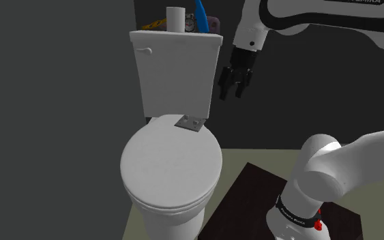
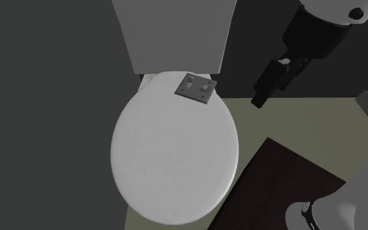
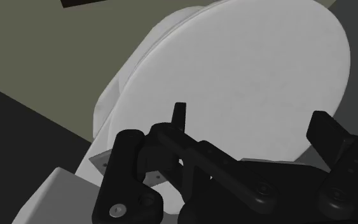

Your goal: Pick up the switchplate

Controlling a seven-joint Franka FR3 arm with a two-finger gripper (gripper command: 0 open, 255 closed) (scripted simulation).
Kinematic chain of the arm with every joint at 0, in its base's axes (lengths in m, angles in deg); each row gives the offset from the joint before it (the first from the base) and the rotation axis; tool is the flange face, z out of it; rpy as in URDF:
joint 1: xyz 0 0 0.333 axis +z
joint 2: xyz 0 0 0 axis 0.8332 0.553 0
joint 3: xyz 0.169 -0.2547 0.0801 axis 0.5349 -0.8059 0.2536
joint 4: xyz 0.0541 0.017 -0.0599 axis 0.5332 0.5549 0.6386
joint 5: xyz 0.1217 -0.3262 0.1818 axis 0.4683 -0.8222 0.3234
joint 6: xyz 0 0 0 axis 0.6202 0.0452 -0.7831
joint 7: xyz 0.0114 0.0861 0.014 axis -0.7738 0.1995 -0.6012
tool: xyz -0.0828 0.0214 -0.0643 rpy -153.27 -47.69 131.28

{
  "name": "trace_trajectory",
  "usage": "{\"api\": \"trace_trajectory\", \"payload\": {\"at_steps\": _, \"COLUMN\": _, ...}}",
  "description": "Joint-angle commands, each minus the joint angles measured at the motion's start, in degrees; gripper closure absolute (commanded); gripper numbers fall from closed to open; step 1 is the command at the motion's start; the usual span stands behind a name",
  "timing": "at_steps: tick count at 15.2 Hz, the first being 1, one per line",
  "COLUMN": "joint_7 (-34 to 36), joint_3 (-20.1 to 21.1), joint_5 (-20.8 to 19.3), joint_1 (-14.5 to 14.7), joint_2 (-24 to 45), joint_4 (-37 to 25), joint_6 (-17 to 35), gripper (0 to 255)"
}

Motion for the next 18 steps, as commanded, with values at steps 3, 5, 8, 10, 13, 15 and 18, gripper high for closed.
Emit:
{"api": "trace_trajectory", "payload": {"at_steps": 3, "joint_7": 0.1, "joint_3": 0.0, "joint_5": -0.8, "joint_1": -0.5, "joint_2": 3.4, "joint_4": 0.2, "joint_6": 3.0, "gripper": 0}}
{"api": "trace_trajectory", "payload": {"at_steps": 5, "joint_7": 0.2, "joint_3": -0.1, "joint_5": -1.6, "joint_1": -1.1, "joint_2": 7.0, "joint_4": 0.1, "joint_6": 5.9, "gripper": 0}}
{"api": "trace_trajectory", "payload": {"at_steps": 8, "joint_7": 0.5, "joint_3": -0.2, "joint_5": -2.8, "joint_1": -1.9, "joint_2": 12.6, "joint_4": -0.6, "joint_6": 10.1, "gripper": 0}}
{"api": "trace_trajectory", "payload": {"at_steps": 10, "joint_7": 0.8, "joint_3": -0.4, "joint_5": -3.6, "joint_1": -2.5, "joint_2": 16.5, "joint_4": -1.4, "joint_6": 12.7, "gripper": 0}}
{"api": "trace_trajectory", "payload": {"at_steps": 13, "joint_7": 1.3, "joint_3": -0.6, "joint_5": -4.9, "joint_1": -3.3, "joint_2": 22.5, "joint_4": -3.0, "joint_6": 16.2, "gripper": 0}}
{"api": "trace_trajectory", "payload": {"at_steps": 15, "joint_7": 1.8, "joint_3": -0.8, "joint_5": -5.7, "joint_1": -3.9, "joint_2": 26.6, "joint_4": -4.5, "joint_6": 18.4, "gripper": 0}}
{"api": "trace_trajectory", "payload": {"at_steps": 18, "joint_7": 2.5, "joint_3": -1.2, "joint_5": -6.9, "joint_1": -4.7, "joint_2": 32.8, "joint_4": -7.1, "joint_6": 21.2, "gripper": 0}}
